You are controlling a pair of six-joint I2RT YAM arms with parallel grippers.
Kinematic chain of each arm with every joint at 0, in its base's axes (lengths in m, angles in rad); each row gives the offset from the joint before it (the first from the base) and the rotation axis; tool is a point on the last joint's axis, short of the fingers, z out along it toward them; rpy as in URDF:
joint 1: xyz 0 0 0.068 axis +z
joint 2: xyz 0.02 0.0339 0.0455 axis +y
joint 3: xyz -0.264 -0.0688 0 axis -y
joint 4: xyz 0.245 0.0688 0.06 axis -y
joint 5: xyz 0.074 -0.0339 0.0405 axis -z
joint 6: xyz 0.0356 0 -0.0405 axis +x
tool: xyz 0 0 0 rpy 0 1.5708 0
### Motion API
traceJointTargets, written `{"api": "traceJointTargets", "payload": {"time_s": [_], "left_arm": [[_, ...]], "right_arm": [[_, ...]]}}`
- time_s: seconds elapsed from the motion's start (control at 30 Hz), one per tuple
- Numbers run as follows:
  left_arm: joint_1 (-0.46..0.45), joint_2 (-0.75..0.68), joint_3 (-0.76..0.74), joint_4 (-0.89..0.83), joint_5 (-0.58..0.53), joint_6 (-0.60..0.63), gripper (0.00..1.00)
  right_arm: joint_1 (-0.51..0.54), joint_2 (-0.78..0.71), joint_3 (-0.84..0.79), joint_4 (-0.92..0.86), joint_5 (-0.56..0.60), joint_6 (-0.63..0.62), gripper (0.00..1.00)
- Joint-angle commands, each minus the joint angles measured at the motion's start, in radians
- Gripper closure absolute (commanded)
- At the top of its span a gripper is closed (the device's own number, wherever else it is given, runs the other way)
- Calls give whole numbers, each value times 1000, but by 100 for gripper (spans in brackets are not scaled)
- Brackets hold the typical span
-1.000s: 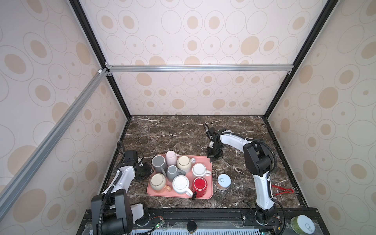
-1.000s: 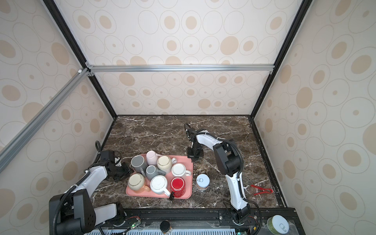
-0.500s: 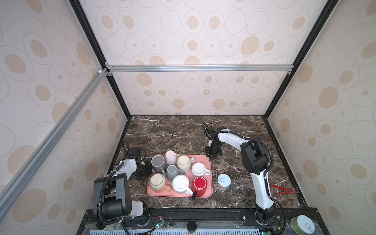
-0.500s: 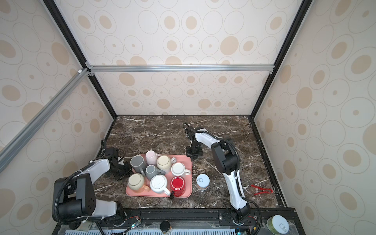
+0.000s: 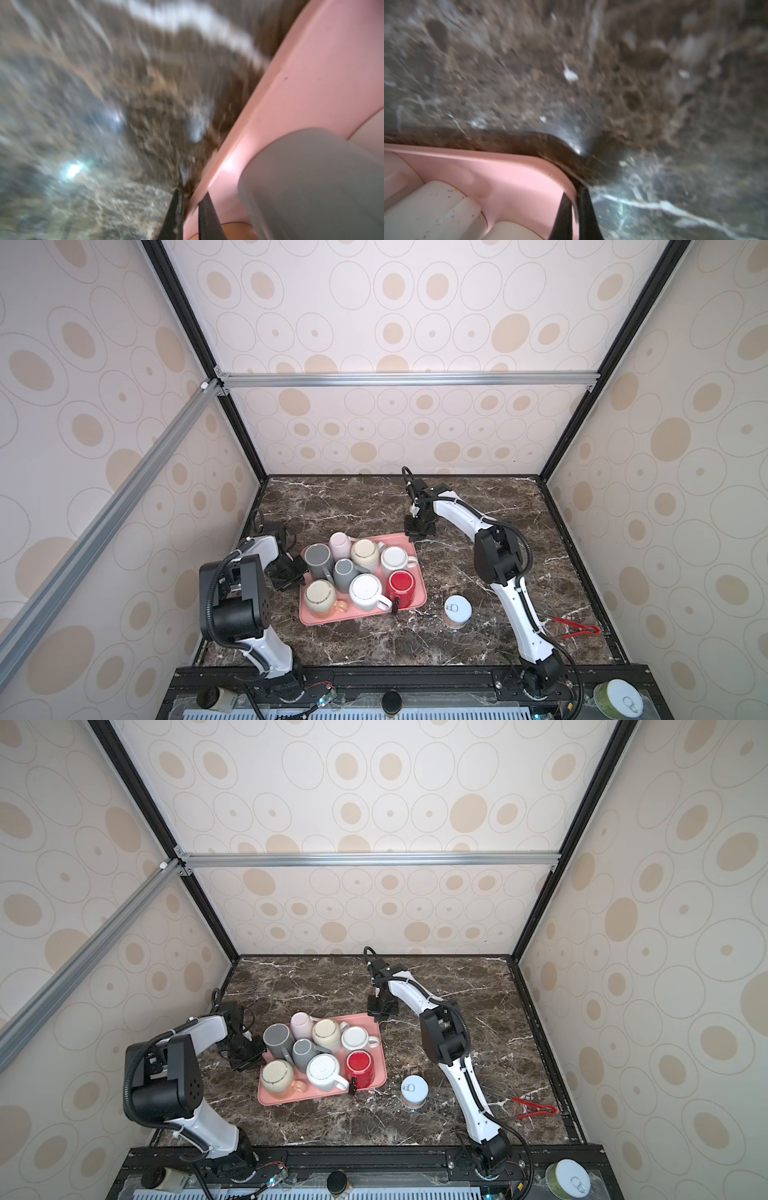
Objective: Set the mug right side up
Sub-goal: 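Push the pink tray with both grippers toward the far corner of the table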
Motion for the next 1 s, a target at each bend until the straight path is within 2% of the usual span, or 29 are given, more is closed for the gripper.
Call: {"api": "traceJointTargets", "payload": {"time_s": [0.0,0.13,0.33,0.53,0.67,0.83,0.97], "left_arm": [[29,132,96,272,-169,-67,98],[49,233,226,292,-177,-78,99],[86,365,408,310,-191,-75,100],[110,468,524,373,-194,-84,100],[129,516,589,390,-192,-80,100],[145,576,685,381,-180,-50,100],[152,619,758,354,-173,-12,94]], "right_arm": [[37,116,120,103,-114,104,100],[64,179,199,160,-144,147,100],[99,198,193,334,-151,199,100],[124,265,208,535,-143,261,100],[145,325,312,572,-136,270,100],[163,325,295,648,-113,282,100],[171,323,294,649,-107,281,100]]}}
